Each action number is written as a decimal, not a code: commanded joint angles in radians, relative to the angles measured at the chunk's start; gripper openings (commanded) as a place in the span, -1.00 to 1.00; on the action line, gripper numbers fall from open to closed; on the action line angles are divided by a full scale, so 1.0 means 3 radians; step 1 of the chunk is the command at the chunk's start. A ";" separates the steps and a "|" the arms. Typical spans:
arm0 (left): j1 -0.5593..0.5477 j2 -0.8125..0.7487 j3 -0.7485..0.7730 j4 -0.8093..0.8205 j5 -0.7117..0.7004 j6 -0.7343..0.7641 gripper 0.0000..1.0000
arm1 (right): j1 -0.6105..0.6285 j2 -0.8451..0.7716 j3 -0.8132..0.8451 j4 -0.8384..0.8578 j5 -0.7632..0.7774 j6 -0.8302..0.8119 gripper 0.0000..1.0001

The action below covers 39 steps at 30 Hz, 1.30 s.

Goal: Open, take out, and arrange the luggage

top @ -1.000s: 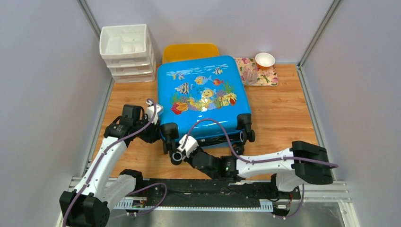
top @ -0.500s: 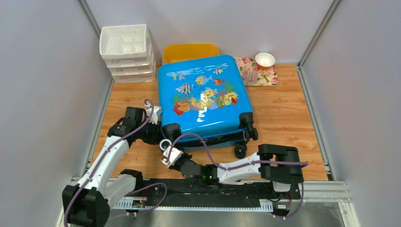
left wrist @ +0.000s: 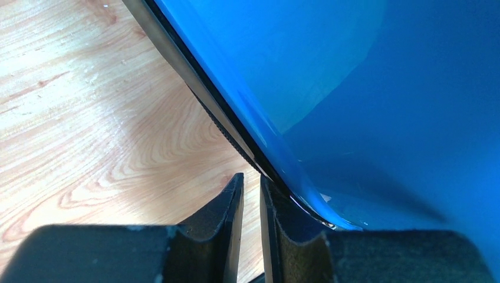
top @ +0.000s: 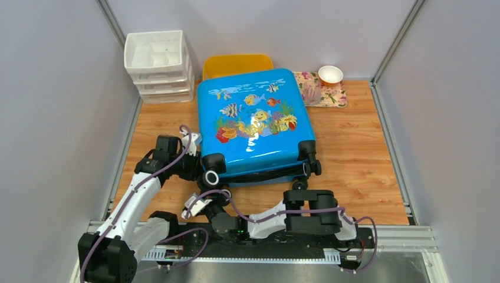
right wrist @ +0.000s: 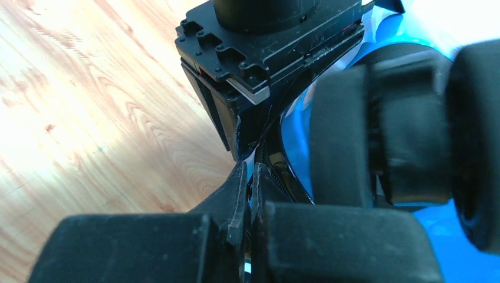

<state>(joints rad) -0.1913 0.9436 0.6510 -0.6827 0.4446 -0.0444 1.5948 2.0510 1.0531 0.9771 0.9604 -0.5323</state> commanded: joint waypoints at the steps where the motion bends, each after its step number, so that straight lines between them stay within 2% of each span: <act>1: -0.0165 0.0025 -0.0104 0.0767 0.0829 -0.0184 -0.48 | 0.0181 0.0219 0.0534 0.1595 -0.0742 -0.0469 -1.00; 6: -0.0160 0.0010 -0.0155 0.0844 0.0738 -0.0297 -0.48 | 0.0191 0.0240 0.0591 0.1626 -0.0818 -0.0557 -0.97; 7: -0.0150 0.0010 -0.0140 0.0844 0.0702 -0.0302 -0.41 | 0.0206 0.0210 0.0555 0.1621 -0.0884 -0.0567 -0.83; 8: -0.0084 -0.0016 -0.0145 0.0869 0.0686 -0.0317 -0.20 | 0.0227 0.0164 0.0504 0.1626 -0.0951 -0.0578 -0.66; 9: -0.0028 -0.0036 -0.0155 0.0890 0.0732 -0.0363 -0.12 | 0.0247 0.0037 0.0438 0.1626 -0.1022 -0.0603 -0.36; 12: 0.0381 -0.0072 -0.0186 0.0971 0.1006 -0.0491 0.06 | 0.0385 -0.0366 0.0070 0.1489 -0.1196 -0.0537 0.11; 14: 0.0606 -0.0047 -0.0140 0.0895 0.1120 -0.0450 0.11 | 0.0487 -0.0602 -0.0226 0.1208 -0.1319 -0.0435 0.23; 15: 0.0845 -0.0031 -0.0110 0.0839 0.1212 -0.0364 0.12 | 0.0513 -0.0700 -0.0293 0.1100 -0.1355 -0.0343 0.32; 19: 0.1276 -0.0062 -0.0058 0.0543 0.1524 -0.0220 0.15 | 0.0625 -0.1139 -0.0483 0.0609 -0.1447 -0.0215 0.42; 24: 0.1359 -0.0378 -0.0176 0.0251 0.1826 0.0091 0.15 | 0.0621 -0.1676 -0.0494 -0.0560 -0.1733 0.0040 0.43; 25: 0.1409 -0.0419 -0.0125 0.0134 0.1902 0.0148 0.15 | 0.0580 -0.1758 -0.0453 -0.1059 -0.1769 0.0239 0.43; 27: 0.1430 -0.0517 -0.0104 0.0067 0.2061 0.0270 0.12 | 0.0504 -0.2004 -0.0351 -0.1649 -0.1942 0.0429 0.39; 28: 0.1440 -0.0517 -0.0064 -0.0035 0.2067 0.0286 0.11 | 0.0361 -0.2096 -0.0315 -0.2016 -0.2212 0.0617 0.39; 31: 0.1466 -0.0451 -0.0013 -0.0244 0.2199 0.0373 0.04 | 0.0014 -0.2332 -0.0248 -0.2584 -0.2708 0.0798 0.41; 35: 0.1461 -0.0221 0.0115 -0.0480 0.2246 0.0593 0.00 | -0.0315 -0.2510 -0.0324 -0.2935 -0.2951 0.0651 0.43; 39: 0.1461 -0.0261 -0.0032 -0.0093 0.2163 0.0232 -0.02 | -0.0529 -0.2557 -0.0366 -0.3047 -0.2992 0.0481 0.43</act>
<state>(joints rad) 0.2382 0.8803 0.6430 -0.7673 1.0611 0.0582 1.4715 1.3125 0.9394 0.1810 0.1474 -0.3630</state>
